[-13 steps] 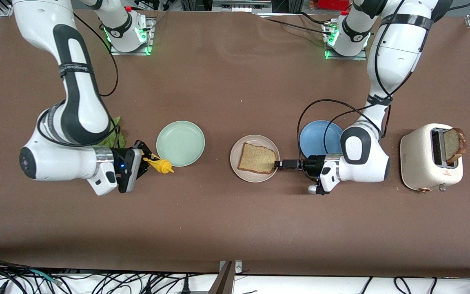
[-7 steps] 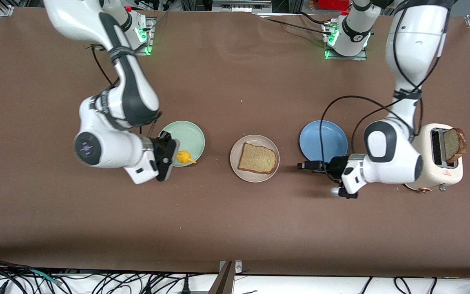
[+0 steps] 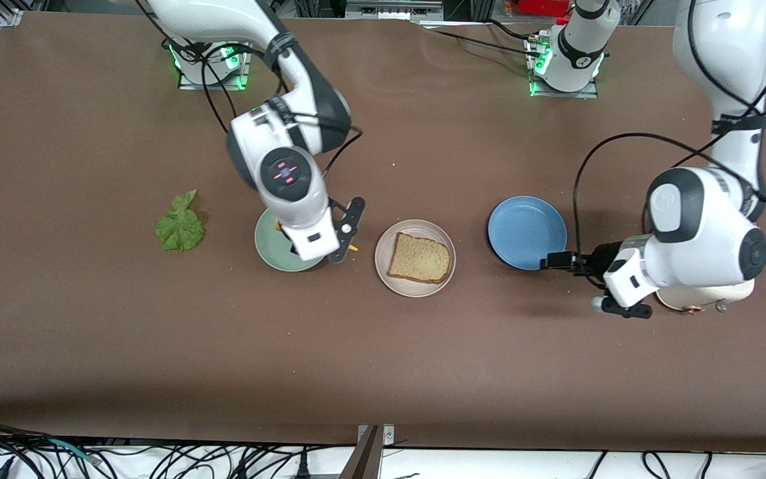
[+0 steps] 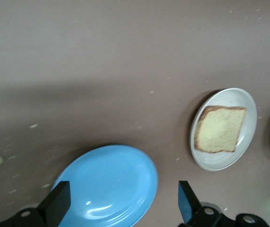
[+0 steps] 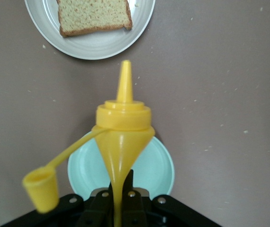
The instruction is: Make sandwich in beige plate with both arms
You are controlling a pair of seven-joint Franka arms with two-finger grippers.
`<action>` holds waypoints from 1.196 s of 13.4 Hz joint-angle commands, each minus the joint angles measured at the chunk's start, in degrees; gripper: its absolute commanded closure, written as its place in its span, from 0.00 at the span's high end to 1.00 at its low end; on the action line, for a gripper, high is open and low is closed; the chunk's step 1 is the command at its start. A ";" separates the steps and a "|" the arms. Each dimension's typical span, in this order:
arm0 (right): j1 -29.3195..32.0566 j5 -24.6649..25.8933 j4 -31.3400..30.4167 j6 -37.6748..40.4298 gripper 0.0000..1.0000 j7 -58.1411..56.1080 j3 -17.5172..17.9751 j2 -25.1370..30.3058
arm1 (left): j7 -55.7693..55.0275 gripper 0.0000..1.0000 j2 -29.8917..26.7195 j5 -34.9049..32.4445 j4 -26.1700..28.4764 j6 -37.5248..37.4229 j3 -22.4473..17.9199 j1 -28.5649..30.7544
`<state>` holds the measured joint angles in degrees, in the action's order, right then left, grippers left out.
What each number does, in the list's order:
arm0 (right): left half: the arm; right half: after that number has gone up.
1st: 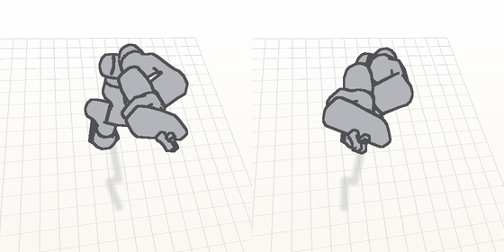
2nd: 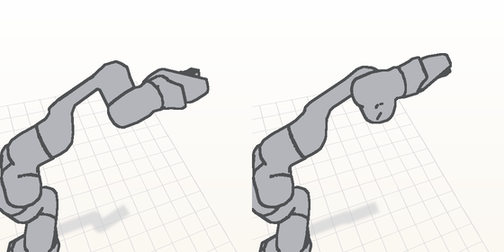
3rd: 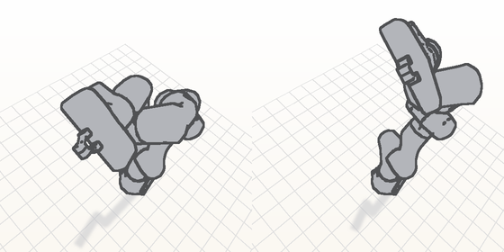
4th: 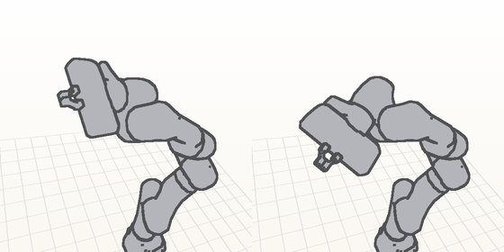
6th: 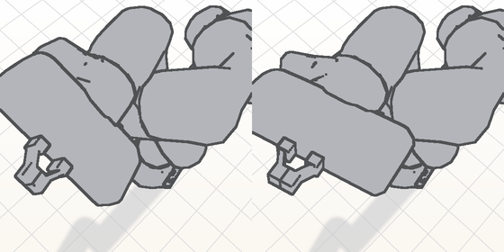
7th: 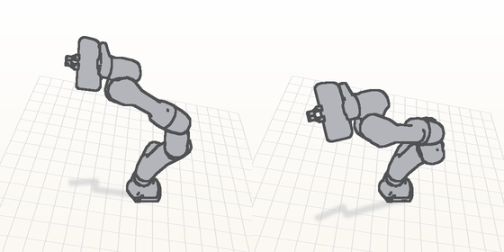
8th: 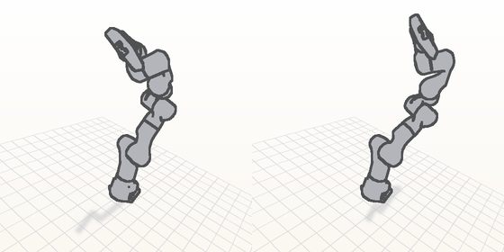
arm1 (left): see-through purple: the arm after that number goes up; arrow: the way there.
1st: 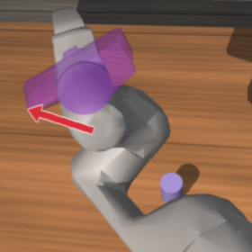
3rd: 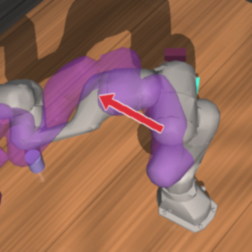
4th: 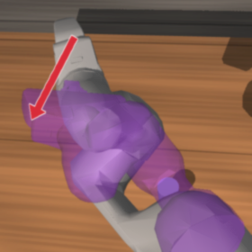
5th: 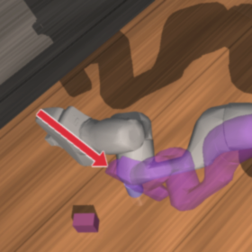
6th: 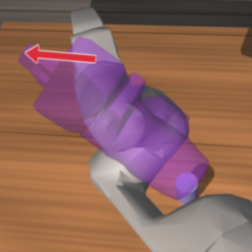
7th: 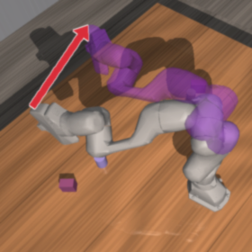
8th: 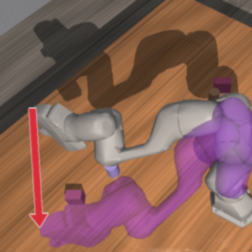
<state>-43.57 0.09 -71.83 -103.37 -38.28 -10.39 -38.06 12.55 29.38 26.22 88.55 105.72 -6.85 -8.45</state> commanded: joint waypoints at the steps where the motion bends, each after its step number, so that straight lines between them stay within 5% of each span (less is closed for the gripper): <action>1: -6.41 11.02 0.90 -0.69 0.02 1.36 -0.77 -1.75 | -0.68 1.00 -4.41 -5.64 1.97 -2.09 0.17 1.94; 4: -12.84 23.60 1.08 -0.69 0.02 11.87 -0.68 -4.21 | -0.68 1.00 -6.70 -9.25 1.97 -2.54 0.17 4.14; 7: -15.66 30.04 1.08 -0.52 0.02 15.69 -0.68 -5.36 | -0.68 1.00 -8.72 -12.15 1.97 -2.63 0.17 5.28; 12: -15.14 29.18 1.69 -0.43 0.02 15.69 -0.94 -5.01 | -1.47 1.00 -13.46 -16.99 1.89 -4.73 0.08 5.29; 16: -8.22 17.17 3.18 -0.25 0.02 15.16 -0.94 -1.86 | -3.05 1.00 -16.45 -18.04 1.54 -7.19 -0.01 5.29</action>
<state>-55.95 22.07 -69.50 -104.27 -22.41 -12.11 -42.51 11.51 15.45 10.92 88.71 99.82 -7.04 -3.11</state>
